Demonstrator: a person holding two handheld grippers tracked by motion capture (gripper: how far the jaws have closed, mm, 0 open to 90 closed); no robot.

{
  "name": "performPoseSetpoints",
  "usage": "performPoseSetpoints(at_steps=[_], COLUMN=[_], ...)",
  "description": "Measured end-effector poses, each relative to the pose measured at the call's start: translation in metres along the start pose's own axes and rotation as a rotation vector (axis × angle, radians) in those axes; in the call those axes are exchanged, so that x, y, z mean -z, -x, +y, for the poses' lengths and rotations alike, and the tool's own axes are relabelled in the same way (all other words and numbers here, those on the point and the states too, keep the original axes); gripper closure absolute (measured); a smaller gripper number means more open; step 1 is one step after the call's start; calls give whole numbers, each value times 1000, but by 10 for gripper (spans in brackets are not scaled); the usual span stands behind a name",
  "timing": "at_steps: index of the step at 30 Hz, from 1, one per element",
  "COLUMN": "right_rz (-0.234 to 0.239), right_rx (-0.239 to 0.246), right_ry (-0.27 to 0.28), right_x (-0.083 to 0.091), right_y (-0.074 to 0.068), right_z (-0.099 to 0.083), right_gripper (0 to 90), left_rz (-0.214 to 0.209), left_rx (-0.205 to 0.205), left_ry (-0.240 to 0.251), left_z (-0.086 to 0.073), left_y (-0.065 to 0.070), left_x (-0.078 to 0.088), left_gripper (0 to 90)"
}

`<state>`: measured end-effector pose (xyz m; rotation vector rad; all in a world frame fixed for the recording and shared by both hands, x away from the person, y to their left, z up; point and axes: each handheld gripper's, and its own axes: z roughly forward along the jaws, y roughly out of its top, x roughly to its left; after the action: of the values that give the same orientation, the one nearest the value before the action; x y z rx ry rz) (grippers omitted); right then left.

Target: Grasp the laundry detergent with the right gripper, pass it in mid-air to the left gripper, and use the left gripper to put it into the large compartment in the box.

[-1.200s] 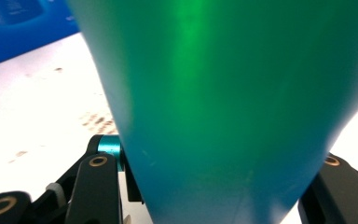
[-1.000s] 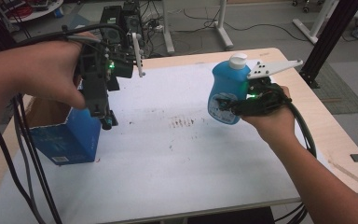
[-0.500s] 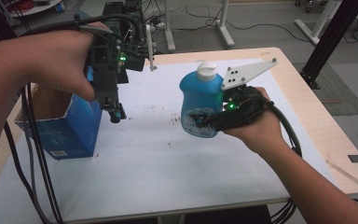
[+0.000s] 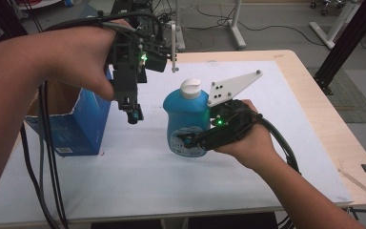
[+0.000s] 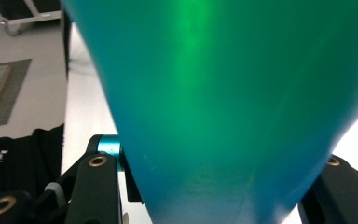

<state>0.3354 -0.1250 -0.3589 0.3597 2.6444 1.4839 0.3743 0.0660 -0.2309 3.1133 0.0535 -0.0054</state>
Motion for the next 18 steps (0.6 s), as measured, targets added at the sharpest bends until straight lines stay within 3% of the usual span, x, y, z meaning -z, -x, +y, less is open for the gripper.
performPoseSetpoints(at_steps=[11, 18], right_rz=[65, 92], right_rx=[8, 21], right_ry=[-11, -2], right_x=[-26, -37], right_y=[-5, -8], right_z=[9, 19], right_gripper=[452, 454], left_rz=[-8, -11], left_rx=[-33, -32], left_ry=[7, 7], left_z=[11, 14], left_y=[5, 7], left_x=[-1, -3], left_gripper=[23, 23])
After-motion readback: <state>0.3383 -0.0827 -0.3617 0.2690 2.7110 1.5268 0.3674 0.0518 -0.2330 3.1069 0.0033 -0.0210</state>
